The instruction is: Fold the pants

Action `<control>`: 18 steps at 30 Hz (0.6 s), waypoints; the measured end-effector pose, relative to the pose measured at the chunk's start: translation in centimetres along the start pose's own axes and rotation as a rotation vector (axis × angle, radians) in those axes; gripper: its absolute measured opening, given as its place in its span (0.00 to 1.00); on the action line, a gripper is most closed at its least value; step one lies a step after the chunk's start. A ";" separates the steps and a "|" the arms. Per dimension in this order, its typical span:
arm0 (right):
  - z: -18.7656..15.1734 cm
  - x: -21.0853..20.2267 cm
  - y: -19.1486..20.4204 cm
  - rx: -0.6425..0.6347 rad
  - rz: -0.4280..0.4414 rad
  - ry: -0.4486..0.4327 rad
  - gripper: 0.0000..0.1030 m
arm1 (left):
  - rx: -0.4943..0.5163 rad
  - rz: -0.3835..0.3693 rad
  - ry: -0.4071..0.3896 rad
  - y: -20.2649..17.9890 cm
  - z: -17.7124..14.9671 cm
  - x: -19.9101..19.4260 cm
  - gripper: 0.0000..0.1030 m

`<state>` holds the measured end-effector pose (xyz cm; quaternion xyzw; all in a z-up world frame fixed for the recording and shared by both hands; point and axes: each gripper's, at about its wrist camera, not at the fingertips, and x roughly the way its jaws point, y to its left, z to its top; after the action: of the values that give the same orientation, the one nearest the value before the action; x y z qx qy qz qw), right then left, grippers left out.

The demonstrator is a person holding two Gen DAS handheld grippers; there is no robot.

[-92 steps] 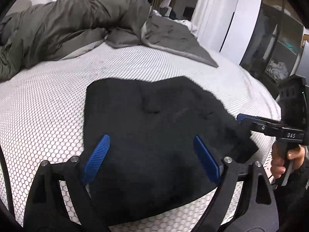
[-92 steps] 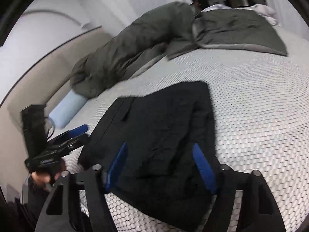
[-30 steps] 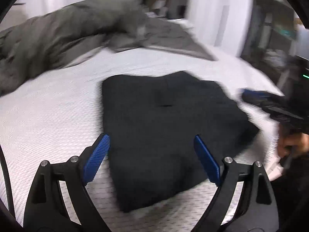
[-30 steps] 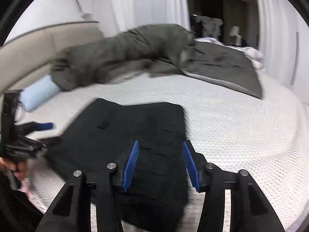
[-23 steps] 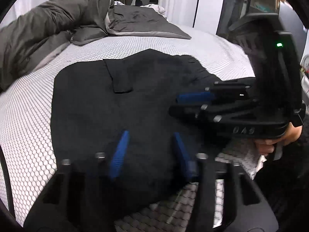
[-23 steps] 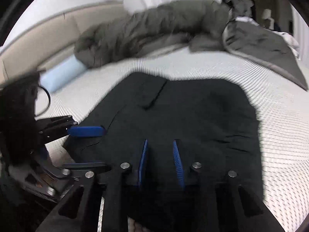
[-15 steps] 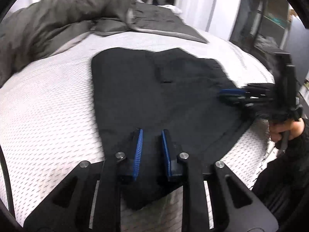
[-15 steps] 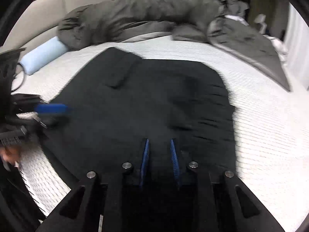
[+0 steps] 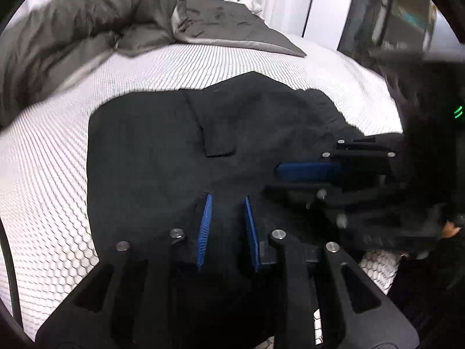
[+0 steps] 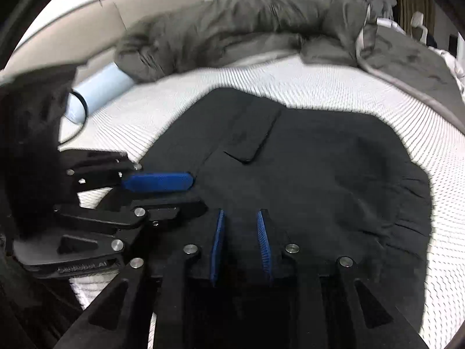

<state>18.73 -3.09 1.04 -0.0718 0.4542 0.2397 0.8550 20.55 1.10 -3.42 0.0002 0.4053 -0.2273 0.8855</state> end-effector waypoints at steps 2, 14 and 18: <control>-0.1 -0.6 -1.4 -0.002 -0.130 0.009 0.22 | -0.022 0.025 -0.014 1.2 -0.4 -1.0 0.20; 0.6 -3.3 -1.5 0.023 -0.028 -0.068 0.25 | 0.001 0.092 -0.071 1.5 1.7 -3.1 0.23; 3.2 0.9 0.0 -0.013 -0.002 -0.002 0.26 | 0.047 0.079 0.037 2.2 3.0 0.8 0.24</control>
<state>21.51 -1.72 2.17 -0.0777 0.4515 0.2420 0.8553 24.04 2.17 -2.37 0.0412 0.4159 -0.2013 0.8859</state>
